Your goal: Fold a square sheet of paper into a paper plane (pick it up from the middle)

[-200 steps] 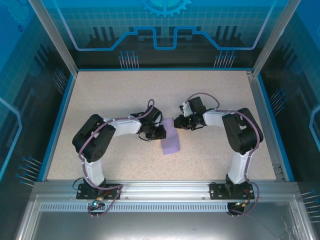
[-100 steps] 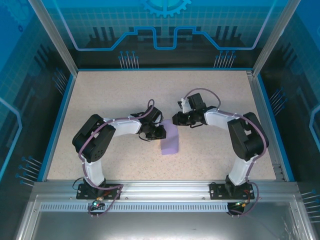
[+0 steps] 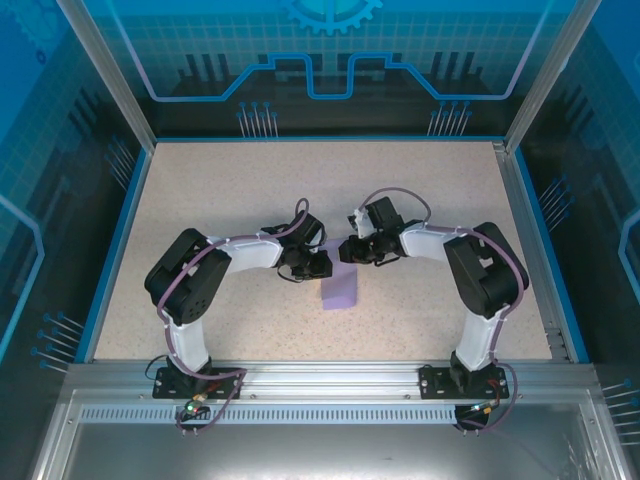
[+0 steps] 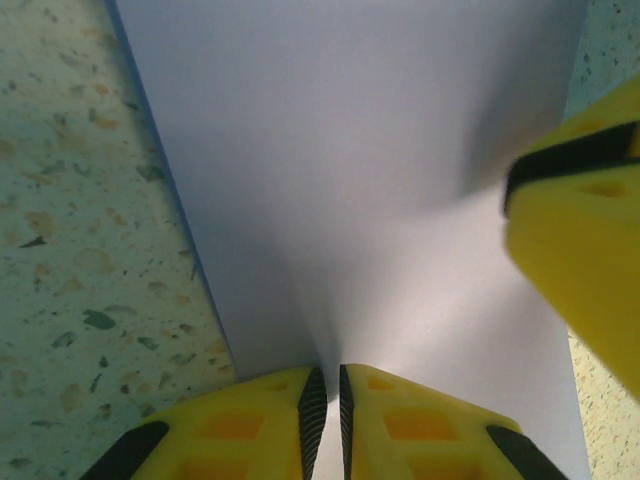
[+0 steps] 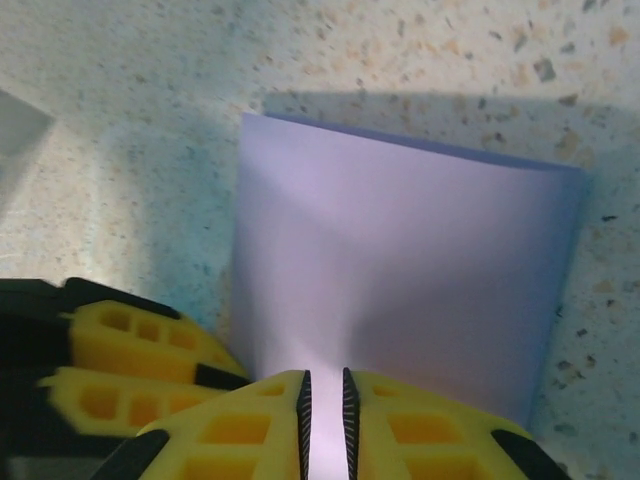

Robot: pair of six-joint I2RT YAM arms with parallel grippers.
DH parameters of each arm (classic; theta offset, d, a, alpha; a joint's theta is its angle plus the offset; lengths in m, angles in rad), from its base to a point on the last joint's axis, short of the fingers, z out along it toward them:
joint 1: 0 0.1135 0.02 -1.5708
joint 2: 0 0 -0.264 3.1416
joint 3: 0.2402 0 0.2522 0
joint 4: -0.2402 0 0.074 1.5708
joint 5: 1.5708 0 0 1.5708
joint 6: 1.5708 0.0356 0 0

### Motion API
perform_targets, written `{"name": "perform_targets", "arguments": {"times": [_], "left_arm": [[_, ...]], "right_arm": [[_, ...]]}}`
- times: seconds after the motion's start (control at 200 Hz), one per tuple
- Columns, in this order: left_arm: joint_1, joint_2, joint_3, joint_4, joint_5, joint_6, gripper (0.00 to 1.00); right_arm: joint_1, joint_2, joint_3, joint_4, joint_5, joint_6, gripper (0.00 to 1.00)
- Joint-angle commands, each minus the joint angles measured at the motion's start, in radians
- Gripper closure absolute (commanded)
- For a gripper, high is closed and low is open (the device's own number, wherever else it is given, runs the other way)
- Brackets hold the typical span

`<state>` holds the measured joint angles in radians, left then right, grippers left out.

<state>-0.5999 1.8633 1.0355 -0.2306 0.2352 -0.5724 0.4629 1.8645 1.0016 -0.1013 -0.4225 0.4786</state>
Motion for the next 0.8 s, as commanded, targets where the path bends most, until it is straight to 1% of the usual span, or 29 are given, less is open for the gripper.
{"name": "perform_targets", "arguments": {"times": [0.0, 0.15, 0.33, 0.55, 0.64, 0.795], "left_arm": [[0.005, 0.039, -0.052, -0.136, -0.125, 0.034, 0.81], [0.004, 0.034, -0.061, -0.131, -0.122, 0.029, 0.81], [0.004, 0.04, -0.06, -0.145, -0.129, 0.034, 0.82], [0.005, 0.037, -0.065, -0.158, -0.143, 0.045, 0.82], [0.005, 0.04, -0.065, -0.151, -0.138, 0.043, 0.82], [0.005, 0.045, -0.052, -0.149, -0.135, 0.041, 0.82]], "right_arm": [[-0.013, 0.042, 0.043, -0.004, 0.028, -0.016, 0.82], [-0.031, 0.076, 0.061, -0.018, 0.066, -0.033, 0.83], [-0.071, 0.094, 0.067, -0.006, 0.095, -0.015, 0.83], [-0.09, 0.079, 0.097, -0.076, 0.19, -0.023, 0.83], [-0.083, 0.062, 0.103, -0.075, 0.167, -0.026, 0.83], [-0.04, 0.009, 0.096, -0.051, 0.11, -0.015, 0.83]]}}
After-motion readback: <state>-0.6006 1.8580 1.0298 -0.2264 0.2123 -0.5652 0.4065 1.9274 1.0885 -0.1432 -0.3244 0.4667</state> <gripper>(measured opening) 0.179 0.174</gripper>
